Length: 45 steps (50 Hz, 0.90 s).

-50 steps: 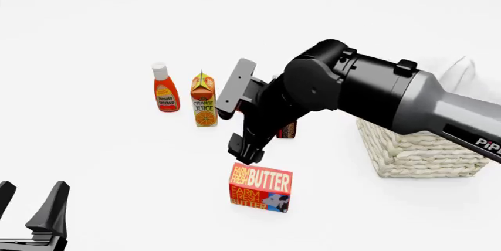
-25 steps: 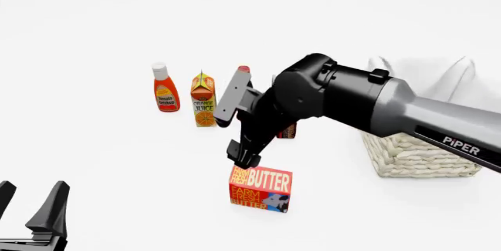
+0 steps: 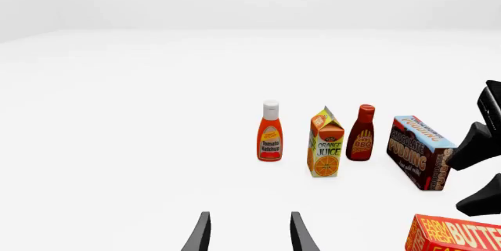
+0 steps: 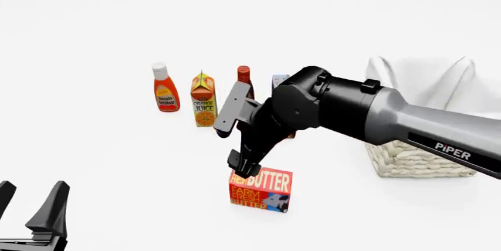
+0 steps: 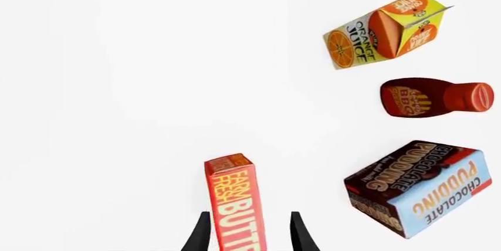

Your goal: Pick the butter and place it in the basket.

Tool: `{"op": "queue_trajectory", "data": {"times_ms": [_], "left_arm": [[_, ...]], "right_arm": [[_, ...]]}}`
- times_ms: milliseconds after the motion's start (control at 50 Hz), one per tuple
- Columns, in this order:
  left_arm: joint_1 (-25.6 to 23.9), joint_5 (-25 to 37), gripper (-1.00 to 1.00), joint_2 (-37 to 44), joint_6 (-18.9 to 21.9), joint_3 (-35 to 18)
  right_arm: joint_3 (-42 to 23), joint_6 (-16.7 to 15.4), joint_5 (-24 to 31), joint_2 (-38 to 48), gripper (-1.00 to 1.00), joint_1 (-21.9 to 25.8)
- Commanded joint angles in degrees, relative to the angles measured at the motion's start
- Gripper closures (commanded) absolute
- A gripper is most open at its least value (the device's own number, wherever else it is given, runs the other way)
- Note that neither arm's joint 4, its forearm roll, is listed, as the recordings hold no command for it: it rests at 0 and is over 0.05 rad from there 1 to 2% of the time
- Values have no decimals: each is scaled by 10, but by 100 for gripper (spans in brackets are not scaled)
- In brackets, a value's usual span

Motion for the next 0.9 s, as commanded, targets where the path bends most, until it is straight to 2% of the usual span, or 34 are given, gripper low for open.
{"op": "queue_trajectory", "data": {"times_ms": [20, 180, 580, 900], "left_arm": [[0, 0, -100, 0, 0, 0], [0, 0, -100, 0, 0, 0], [0, 0, -100, 0, 0, 0], [0, 0, -100, 0, 0, 0]], "right_arm": [[18, 7, -7, -14, -100, 11], [42, 19, -21, -30, -100, 33], [35, 7, -30, -5, -100, 13], [50, 12, -47, 1, -100, 12]]}}
